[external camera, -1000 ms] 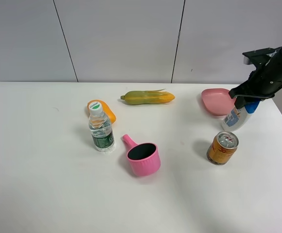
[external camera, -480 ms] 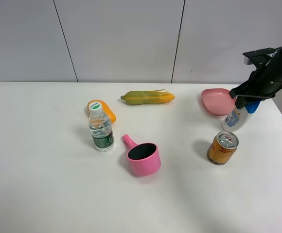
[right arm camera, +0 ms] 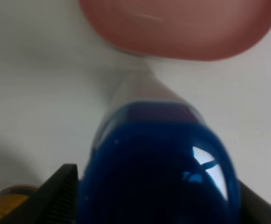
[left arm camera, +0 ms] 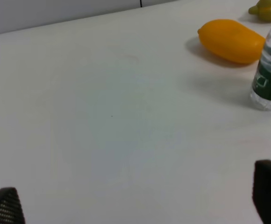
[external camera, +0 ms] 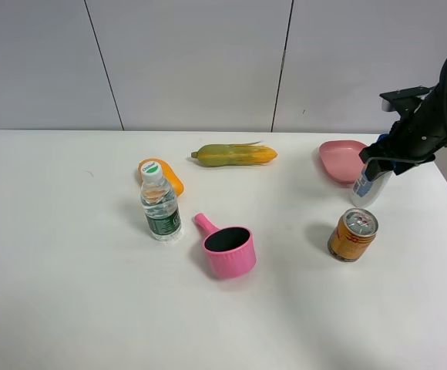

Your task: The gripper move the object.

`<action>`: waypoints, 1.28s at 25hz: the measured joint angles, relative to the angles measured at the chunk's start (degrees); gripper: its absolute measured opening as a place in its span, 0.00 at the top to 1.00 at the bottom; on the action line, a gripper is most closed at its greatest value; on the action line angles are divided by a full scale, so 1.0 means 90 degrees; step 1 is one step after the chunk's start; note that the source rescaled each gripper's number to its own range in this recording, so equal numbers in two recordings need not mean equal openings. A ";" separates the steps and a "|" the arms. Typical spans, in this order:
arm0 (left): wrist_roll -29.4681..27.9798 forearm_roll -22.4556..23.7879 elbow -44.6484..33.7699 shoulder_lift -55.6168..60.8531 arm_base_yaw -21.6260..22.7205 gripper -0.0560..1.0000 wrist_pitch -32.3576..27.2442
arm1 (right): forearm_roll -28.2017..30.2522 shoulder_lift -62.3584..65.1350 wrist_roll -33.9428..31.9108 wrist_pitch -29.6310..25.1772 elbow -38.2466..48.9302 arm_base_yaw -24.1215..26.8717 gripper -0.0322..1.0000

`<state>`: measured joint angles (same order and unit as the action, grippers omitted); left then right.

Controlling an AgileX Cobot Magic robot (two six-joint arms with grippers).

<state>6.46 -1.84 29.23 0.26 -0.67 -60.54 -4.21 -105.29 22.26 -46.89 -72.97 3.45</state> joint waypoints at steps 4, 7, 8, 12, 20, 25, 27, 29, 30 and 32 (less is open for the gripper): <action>0.0000 0.0000 0.0000 0.0000 0.0000 0.00 0.0000 | 0.0000 0.0000 -0.0050 0.0012 0.0000 0.0000 0.59; 0.0000 0.0000 0.0000 0.0000 0.0000 0.00 0.0000 | 0.0000 0.0000 -0.0131 0.0012 0.0000 0.0000 0.42; 0.0000 0.0000 0.0000 0.0000 0.0000 0.00 0.0000 | 0.0000 0.0007 -0.0174 0.0012 0.0000 0.0000 0.39; 0.0000 0.0000 0.0000 0.0000 0.0000 0.00 0.0000 | 0.0001 0.0160 -0.0324 0.0020 0.0000 0.0000 0.33; 0.0000 0.0000 0.0000 0.0000 0.0000 0.00 0.0000 | 0.0045 0.0657 -0.0501 0.0110 0.0000 0.0000 0.12; 0.0000 0.0000 0.0000 0.0000 0.0000 0.00 0.0000 | 0.0045 0.1095 -0.0693 0.0097 0.0000 0.0000 0.11; 0.0000 0.0000 0.0000 0.0000 0.0000 0.00 0.0000 | 0.0045 0.1370 -0.0765 0.0094 0.0000 0.0000 0.10; 0.0000 0.0000 0.0000 0.0000 0.0000 0.00 0.0000 | 0.0045 0.1673 -0.0765 0.0090 0.0000 0.0000 0.10; 0.0000 0.0000 0.0000 0.0000 0.0000 0.00 0.0000 | 0.0045 0.1852 -0.0784 0.0096 0.0000 0.0000 0.10; 0.0000 0.0000 0.0000 0.0000 0.0000 0.00 0.0000 | 0.0045 0.2253 -0.0826 0.0126 0.0000 0.0000 0.10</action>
<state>6.46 -1.84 29.23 0.26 -0.67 -60.54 -3.80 -85.01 14.83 -45.75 -72.97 3.45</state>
